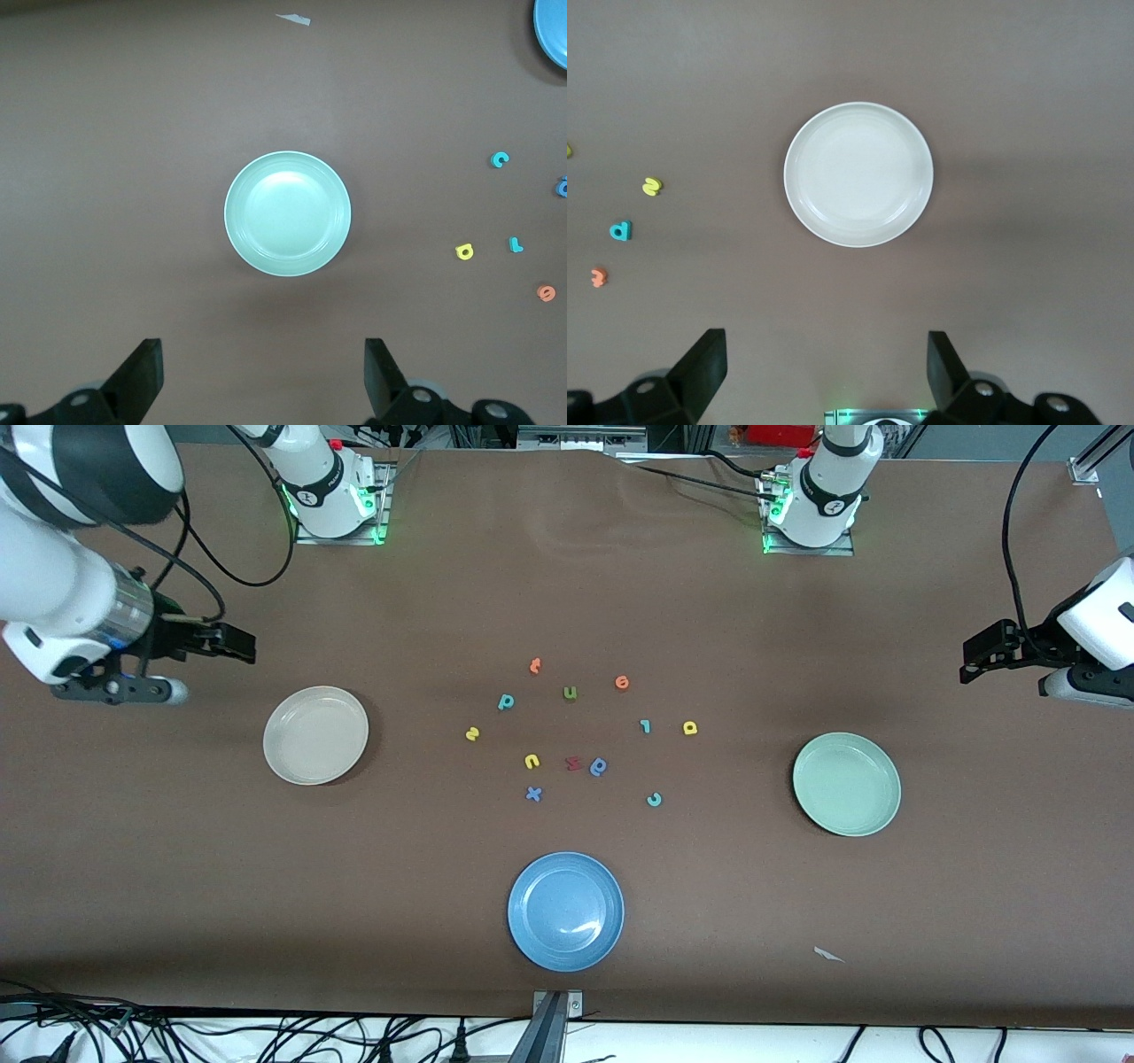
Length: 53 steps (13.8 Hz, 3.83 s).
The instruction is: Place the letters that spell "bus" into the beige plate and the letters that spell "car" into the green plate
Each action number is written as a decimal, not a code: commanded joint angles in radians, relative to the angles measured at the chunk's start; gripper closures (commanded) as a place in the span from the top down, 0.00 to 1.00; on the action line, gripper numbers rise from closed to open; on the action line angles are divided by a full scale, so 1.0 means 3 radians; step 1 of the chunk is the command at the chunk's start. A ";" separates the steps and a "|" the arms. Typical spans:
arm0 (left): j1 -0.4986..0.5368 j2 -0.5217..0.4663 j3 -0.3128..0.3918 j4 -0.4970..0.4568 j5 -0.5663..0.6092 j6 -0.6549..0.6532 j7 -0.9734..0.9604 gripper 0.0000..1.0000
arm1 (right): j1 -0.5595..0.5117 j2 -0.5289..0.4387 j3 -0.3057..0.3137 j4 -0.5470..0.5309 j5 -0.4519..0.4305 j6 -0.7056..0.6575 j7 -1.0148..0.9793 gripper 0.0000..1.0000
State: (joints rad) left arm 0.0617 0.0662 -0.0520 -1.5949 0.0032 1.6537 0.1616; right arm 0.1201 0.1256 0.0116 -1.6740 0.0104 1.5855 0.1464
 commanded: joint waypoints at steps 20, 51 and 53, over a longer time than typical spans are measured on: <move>-0.0461 0.0964 -0.0952 -0.1407 0.0264 0.2510 -0.2122 1.00 | 0.1542 0.1453 -0.0008 -0.0469 0.0052 0.2328 0.3633 0.58; -0.0768 0.1743 -0.0977 -0.1239 0.0603 0.2418 -0.3003 0.49 | 0.1579 0.1013 -0.1280 -0.1092 0.0032 0.1781 0.2064 0.04; -0.0768 0.1743 -0.0977 -0.1239 0.0603 0.2408 -0.3003 0.39 | 0.1578 0.1034 -0.1343 -0.1342 0.0032 0.2107 0.1911 0.14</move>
State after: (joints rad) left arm -0.1631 0.5773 -0.3439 -1.9945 0.1968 2.4038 -0.7337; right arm 0.5866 0.4613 -0.3783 -1.9799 0.0218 2.1317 0.7576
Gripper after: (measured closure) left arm 0.555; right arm 0.793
